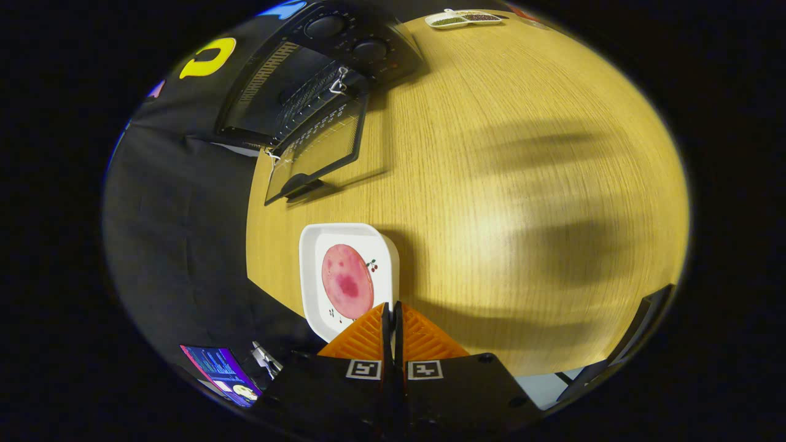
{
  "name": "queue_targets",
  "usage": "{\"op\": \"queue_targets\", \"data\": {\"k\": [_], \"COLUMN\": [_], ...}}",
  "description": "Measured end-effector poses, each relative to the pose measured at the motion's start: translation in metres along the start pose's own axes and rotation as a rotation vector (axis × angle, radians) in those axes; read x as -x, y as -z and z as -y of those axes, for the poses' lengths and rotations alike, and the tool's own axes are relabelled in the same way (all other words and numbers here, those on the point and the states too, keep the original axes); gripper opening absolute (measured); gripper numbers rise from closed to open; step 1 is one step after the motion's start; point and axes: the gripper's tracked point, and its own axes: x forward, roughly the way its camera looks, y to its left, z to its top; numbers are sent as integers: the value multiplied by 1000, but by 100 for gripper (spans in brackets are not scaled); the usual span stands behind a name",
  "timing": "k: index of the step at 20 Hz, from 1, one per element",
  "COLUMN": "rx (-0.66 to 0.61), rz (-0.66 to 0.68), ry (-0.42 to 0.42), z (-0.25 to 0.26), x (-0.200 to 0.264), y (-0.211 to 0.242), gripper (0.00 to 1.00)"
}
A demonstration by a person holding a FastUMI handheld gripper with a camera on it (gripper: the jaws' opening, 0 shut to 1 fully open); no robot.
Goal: Open the toaster oven, put the food inside, and close the toaster oven door.
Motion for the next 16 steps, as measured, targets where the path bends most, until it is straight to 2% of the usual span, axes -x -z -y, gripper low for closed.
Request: {"op": "queue_targets", "data": {"k": [16], "rx": [-225], "rz": [373], "ry": [-21], "z": [-117], "x": [-10], "y": [-12], "gripper": [2]}}
